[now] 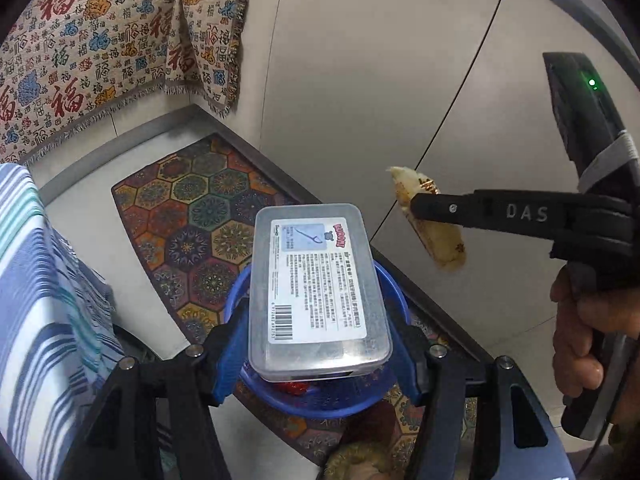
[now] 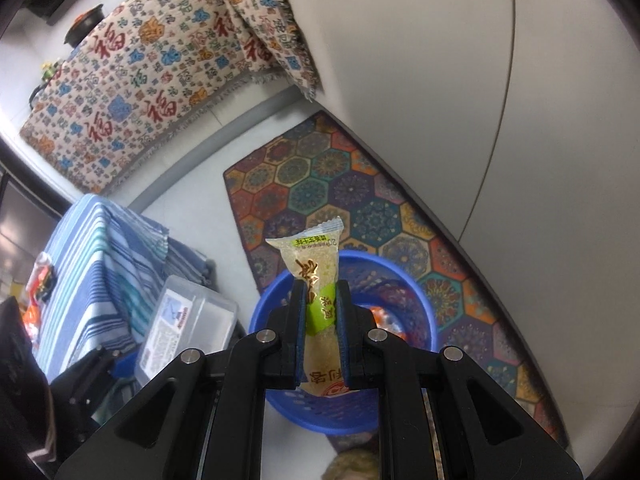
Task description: Collect trash
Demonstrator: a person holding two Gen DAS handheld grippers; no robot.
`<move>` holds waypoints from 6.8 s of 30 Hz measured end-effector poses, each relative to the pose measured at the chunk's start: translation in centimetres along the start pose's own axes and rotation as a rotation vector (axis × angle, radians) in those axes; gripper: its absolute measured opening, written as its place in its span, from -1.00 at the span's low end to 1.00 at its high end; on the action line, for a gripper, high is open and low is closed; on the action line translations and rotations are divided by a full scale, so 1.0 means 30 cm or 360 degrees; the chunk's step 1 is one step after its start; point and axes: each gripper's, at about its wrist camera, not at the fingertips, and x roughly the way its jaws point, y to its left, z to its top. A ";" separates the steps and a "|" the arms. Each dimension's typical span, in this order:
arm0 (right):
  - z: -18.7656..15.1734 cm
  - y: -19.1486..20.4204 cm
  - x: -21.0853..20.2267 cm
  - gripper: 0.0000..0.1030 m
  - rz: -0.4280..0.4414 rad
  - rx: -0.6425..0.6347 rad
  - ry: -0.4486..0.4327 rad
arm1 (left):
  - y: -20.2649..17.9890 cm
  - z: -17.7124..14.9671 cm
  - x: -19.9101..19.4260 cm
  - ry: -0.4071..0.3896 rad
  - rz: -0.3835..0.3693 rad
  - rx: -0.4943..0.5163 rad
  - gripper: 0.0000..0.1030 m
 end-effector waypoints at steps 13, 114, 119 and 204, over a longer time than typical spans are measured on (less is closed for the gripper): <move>0.022 -0.121 0.080 -0.04 0.0071 0.0229 0.0035 | 0.020 0.013 0.213 0.0149 0.0006 0.0031 0.28; -0.291 1.485 0.235 -0.57 0.0275 -0.0959 0.0142 | 1.219 -0.661 -0.939 -0.0163 0.0857 -0.0626 0.71; -0.360 1.394 0.155 -0.55 0.0299 -0.1134 0.0275 | 1.220 -0.662 -0.939 -0.0164 0.0857 -0.0626 0.71; -0.461 1.376 -0.034 -0.48 0.0469 -0.1039 0.0164 | 1.122 -0.659 -1.103 -0.0349 0.0687 -0.0603 0.33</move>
